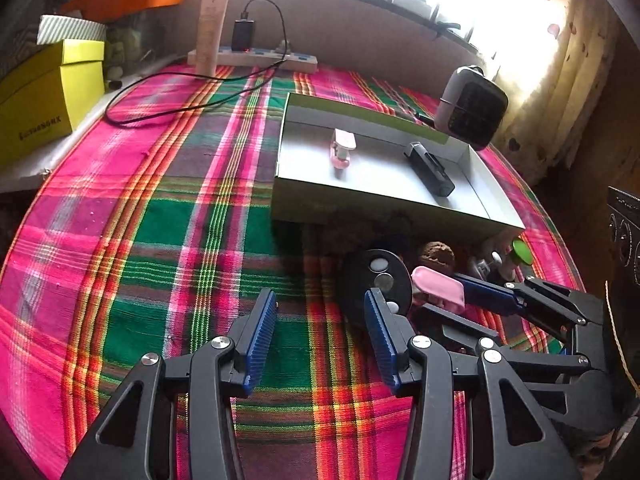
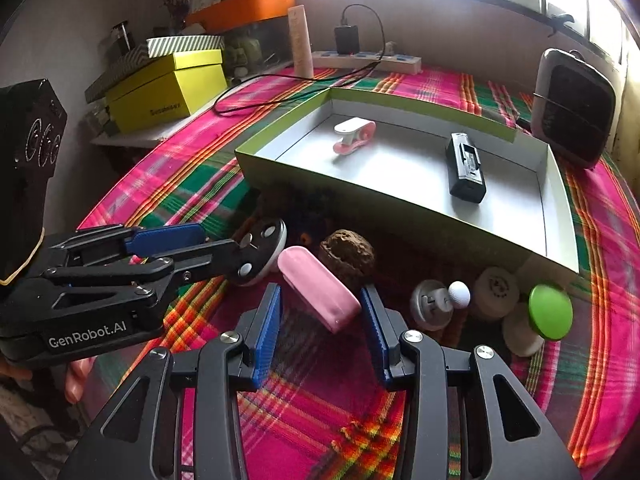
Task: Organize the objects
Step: 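Grasp the pink tube with right tool while left tool grasps the black round disc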
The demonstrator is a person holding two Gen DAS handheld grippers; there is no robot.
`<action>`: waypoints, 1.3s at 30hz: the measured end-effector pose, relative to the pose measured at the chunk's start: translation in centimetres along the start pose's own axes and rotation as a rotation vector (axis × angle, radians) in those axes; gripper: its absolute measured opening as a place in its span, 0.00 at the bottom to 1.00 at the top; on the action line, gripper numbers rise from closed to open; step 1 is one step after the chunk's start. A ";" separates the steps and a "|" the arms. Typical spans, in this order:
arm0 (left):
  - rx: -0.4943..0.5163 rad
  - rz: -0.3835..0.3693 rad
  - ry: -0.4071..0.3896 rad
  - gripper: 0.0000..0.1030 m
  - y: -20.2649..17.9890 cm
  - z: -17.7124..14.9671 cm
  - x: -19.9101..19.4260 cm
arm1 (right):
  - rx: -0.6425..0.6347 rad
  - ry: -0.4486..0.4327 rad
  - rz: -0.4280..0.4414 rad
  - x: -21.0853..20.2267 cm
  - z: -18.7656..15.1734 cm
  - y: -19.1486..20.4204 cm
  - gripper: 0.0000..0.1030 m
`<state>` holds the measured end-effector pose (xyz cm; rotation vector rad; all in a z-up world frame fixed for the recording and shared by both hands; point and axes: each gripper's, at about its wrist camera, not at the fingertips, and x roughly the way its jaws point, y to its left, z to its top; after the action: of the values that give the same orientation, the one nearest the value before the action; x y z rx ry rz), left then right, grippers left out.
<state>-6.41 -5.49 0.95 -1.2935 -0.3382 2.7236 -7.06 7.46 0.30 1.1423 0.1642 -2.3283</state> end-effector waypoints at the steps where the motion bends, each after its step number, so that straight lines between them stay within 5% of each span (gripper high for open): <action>1: 0.001 0.001 0.001 0.43 0.0 0.0 0.0 | -0.001 0.000 0.001 0.0 0.0 0.1 0.40; 3: 0.003 0.001 0.001 0.43 0.1 0.0 0.0 | -0.003 -0.005 0.001 -0.1 0.0 0.1 0.38; 5: 0.004 -0.001 0.002 0.43 0.0 0.0 0.0 | -0.003 -0.009 -0.002 -0.2 0.0 0.1 0.22; 9: 0.006 -0.005 0.001 0.43 0.0 0.0 0.0 | -0.019 -0.008 -0.006 -0.3 -0.1 0.4 0.18; 23: 0.028 -0.066 0.014 0.47 -1.2 0.2 0.1 | 0.016 -0.021 -0.012 -1.4 -1.4 -0.1 0.18; 39: 0.060 -0.045 0.024 0.48 -2.4 1.0 1.4 | 0.032 -0.033 -0.025 -2.4 -2.4 -0.4 0.18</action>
<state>-8.08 -3.10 1.08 -1.2862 -0.2782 2.6577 -4.39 9.56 0.58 1.1230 0.1303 -2.3786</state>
